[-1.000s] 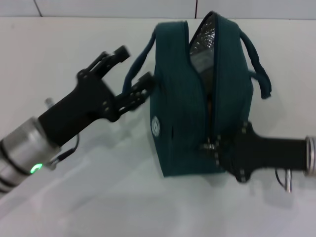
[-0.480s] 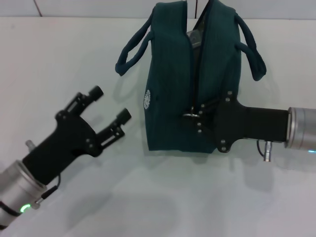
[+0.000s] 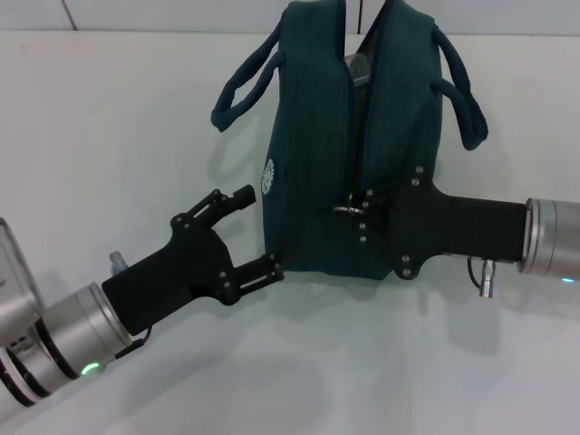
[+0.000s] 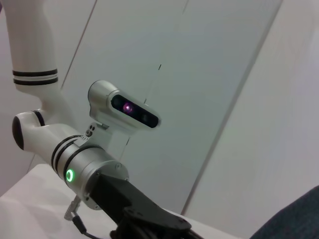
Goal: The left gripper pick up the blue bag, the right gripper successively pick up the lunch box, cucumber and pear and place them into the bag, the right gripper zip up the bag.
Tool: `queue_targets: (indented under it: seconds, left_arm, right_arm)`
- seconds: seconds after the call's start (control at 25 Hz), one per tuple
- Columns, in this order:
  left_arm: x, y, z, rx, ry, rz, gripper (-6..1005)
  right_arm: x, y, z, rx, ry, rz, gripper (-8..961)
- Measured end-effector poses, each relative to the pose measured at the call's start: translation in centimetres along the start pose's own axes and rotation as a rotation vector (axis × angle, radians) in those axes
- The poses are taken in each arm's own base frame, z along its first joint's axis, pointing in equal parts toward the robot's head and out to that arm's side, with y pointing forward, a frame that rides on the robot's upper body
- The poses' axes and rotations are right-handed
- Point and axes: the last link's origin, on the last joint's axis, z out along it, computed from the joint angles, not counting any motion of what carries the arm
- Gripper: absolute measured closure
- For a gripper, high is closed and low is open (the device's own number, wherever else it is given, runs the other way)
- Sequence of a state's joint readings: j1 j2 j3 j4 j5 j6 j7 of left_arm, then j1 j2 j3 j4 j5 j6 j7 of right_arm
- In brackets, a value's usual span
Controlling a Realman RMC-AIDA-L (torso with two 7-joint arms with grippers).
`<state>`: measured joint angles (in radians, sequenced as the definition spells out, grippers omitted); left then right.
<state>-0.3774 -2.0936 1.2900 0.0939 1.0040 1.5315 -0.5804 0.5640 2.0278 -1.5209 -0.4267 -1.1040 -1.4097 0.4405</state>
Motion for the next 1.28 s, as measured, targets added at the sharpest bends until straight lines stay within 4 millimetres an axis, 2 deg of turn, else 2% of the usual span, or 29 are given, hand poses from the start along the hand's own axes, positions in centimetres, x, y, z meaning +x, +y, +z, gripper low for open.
queue_targets:
  seconds: [0.76, 1.0, 1.28]
  left_arm:
    - [-0.7, -0.4, 0.7, 0.013, -0.060, 0.071, 303]
    - [-1.0, -0.2, 0.8, 0.006, -0.074, 0.137, 544]
    - [-0.9, -0.2, 1.7, -0.025, -0.086, 0.188, 673]
  right_arm:
    - [0.1, 0.1, -0.2, 0.011, 0.001, 0.009, 943]
    - [0.3, 0.4, -0.6, 0.033, -0.001, 0.038, 943]
    - [0.5, 1.2, -0.6, 0.043, -0.017, 0.140, 944]
